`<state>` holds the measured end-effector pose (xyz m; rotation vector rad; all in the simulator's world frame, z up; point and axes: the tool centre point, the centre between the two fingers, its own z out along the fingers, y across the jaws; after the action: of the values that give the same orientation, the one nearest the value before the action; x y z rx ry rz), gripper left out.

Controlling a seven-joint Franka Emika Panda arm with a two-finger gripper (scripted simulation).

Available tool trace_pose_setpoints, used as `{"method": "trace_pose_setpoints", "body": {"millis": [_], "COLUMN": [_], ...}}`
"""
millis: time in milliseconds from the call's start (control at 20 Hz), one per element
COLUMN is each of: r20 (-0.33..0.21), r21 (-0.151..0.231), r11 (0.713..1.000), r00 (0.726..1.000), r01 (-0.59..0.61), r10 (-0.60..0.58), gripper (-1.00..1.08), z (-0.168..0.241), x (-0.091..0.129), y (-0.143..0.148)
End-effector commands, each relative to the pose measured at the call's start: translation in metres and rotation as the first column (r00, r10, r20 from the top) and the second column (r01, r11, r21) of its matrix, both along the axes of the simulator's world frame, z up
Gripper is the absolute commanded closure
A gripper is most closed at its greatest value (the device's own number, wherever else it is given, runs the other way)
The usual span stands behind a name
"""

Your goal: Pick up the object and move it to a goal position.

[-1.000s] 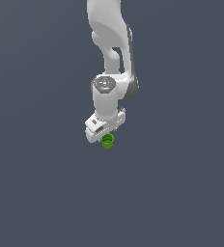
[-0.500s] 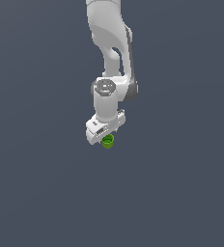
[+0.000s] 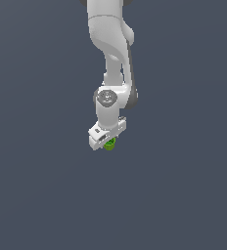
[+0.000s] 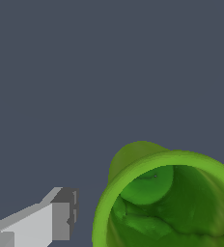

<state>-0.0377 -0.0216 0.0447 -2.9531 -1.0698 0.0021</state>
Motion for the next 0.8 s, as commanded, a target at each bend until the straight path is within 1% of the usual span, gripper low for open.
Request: {"method": "trace_pose_setpoints", "body": {"millis": [0, 50, 750], "r20": [0.001, 0.001, 0.002], "r21": [0.0, 0.0, -0.001], "r11": [1.0, 1.0, 1.0], "r00": [1.0, 1.0, 1.0], "r01": [0.0, 0.0, 0.0], "r10": [0.0, 0.0, 0.0], "gripper": [-0.92, 1.08, 1.08], "z": [-0.0022, -0.0022, 0.0025], "x": [0.0008, 0.0008, 0.0003], "y": [-0.0001, -0.0001, 0.0009]}}
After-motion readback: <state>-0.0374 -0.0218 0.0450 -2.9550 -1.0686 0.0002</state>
